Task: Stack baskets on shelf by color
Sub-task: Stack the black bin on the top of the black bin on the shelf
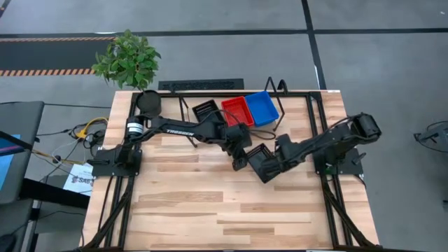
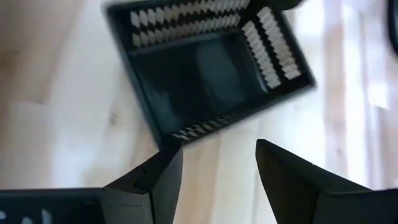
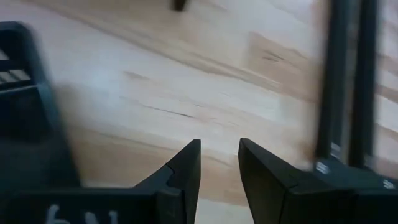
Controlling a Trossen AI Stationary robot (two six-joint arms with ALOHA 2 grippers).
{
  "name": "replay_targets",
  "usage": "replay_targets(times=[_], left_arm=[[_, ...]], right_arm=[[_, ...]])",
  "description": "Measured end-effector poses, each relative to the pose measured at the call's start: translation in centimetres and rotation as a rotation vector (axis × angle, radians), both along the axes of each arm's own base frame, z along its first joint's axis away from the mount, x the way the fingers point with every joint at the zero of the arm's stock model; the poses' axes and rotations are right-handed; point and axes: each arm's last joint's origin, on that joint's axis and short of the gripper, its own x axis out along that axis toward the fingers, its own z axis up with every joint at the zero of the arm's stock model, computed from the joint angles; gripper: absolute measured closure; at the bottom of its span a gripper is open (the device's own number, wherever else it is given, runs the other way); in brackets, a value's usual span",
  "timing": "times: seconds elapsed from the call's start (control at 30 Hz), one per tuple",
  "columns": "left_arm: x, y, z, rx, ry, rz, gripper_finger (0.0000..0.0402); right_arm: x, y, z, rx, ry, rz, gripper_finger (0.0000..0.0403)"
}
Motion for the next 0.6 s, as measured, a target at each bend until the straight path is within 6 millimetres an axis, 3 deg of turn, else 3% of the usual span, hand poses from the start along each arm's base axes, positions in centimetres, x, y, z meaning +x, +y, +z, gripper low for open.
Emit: replay_targets(times=[0.23, 0.6], left_arm=[[-0.4, -0.5, -0.2, -0.084, 0.036, -0.074, 0.0212], [-0.9, -0.7, -0.5, -0.070, 0.097, -0.093, 0.0212]], right_arm=[[2.4, 0.5, -0.6, 0.152, -0.104, 0.238, 0.0269], [3.5, 5.2, 2.1, 0.247, -0.211, 0.443, 0.0269]])
